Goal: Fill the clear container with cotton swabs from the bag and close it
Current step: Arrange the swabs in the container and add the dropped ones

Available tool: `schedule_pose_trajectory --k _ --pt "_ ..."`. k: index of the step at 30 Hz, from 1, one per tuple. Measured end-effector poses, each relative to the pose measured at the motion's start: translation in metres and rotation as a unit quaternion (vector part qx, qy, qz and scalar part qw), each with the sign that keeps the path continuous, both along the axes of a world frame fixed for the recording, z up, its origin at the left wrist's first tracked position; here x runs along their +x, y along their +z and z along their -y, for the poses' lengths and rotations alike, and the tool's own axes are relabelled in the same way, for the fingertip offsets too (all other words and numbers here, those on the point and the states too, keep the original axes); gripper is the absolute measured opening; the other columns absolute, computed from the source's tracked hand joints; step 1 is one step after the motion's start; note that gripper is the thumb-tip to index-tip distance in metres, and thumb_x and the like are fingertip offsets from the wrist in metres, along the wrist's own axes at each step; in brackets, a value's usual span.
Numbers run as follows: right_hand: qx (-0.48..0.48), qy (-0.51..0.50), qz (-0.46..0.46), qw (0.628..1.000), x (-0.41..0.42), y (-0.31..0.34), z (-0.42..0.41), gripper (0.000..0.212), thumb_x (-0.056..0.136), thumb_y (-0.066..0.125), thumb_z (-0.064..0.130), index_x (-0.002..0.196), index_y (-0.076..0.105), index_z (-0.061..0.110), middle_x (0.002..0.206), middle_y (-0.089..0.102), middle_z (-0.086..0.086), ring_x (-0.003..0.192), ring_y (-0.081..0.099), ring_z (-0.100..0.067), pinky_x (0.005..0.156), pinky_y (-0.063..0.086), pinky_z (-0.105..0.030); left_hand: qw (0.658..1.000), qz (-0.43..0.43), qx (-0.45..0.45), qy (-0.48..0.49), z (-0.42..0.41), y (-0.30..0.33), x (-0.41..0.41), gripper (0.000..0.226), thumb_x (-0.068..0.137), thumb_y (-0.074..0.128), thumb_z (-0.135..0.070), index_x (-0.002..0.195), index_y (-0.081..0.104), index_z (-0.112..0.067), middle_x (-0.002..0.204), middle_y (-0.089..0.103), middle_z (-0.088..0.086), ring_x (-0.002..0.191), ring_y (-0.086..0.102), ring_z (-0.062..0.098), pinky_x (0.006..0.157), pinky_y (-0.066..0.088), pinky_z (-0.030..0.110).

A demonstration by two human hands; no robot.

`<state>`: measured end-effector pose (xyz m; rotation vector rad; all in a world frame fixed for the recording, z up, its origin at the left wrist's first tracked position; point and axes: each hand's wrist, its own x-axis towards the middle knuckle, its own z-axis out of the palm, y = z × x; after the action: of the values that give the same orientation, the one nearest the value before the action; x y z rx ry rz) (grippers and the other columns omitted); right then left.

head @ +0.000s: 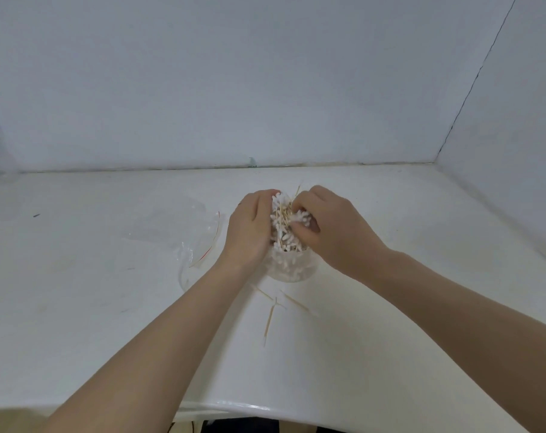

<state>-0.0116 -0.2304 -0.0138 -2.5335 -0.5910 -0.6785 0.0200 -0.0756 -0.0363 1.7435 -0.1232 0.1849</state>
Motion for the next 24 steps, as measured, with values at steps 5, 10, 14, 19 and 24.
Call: schedule_pose_trajectory --k 5,10,14,19,24 --pt "0.043 0.004 -0.038 0.998 -0.003 0.005 0.01 0.007 0.092 0.069 0.019 0.097 0.07 0.015 0.086 0.06 0.005 0.069 0.054 -0.007 0.067 0.042 -0.018 0.997 0.023 0.073 -0.017 -0.008 0.007 -0.005 0.036 0.111 0.036 -0.027 0.13 0.066 -0.025 0.133 0.058 -0.005 0.123 0.049 0.003 0.104 0.034 0.017" --pt "0.079 -0.025 -0.073 0.994 -0.005 0.015 0.017 0.005 0.092 0.066 0.019 0.095 0.07 0.021 0.083 0.063 0.009 0.073 0.06 -0.007 0.073 0.05 -0.025 0.984 0.093 0.136 -0.063 -0.017 0.007 -0.002 0.029 0.104 0.058 -0.033 0.132 0.063 -0.033 0.131 0.052 -0.012 0.126 0.045 0.004 0.101 0.032 0.012" --pt "0.142 -0.059 -0.094 0.984 0.0 0.025 0.022 0.013 0.09 0.063 0.01 0.083 0.07 0.018 0.07 0.067 0.005 0.064 0.067 -0.01 0.07 0.058 -0.031 0.959 0.124 0.241 -0.087 -0.022 0.011 0.007 0.021 0.094 0.069 -0.023 0.115 0.071 -0.025 0.117 0.057 -0.008 0.118 0.046 0.011 0.093 0.032 0.006" --pt "0.199 -0.077 -0.117 0.97 0.007 0.046 0.028 0.007 0.091 0.064 0.008 0.088 0.069 0.013 0.07 0.069 -0.001 0.054 0.065 -0.003 0.056 0.047 -0.009 0.954 0.178 0.227 -0.075 -0.024 0.015 0.006 0.014 0.092 0.072 -0.02 0.095 0.06 -0.026 0.098 0.06 -0.006 0.089 0.053 0.002 0.08 0.041 0.014" --pt "0.193 -0.063 -0.149 0.968 0.008 0.071 0.033 0.004 0.089 0.067 0.007 0.089 0.07 0.01 0.07 0.071 -0.004 0.052 0.066 -0.007 0.059 0.05 -0.013 0.956 0.198 0.211 -0.051 -0.027 0.015 -0.001 0.011 0.096 0.069 -0.018 0.097 0.058 -0.017 0.096 0.06 -0.005 0.089 0.052 0.005 0.077 0.039 0.009"
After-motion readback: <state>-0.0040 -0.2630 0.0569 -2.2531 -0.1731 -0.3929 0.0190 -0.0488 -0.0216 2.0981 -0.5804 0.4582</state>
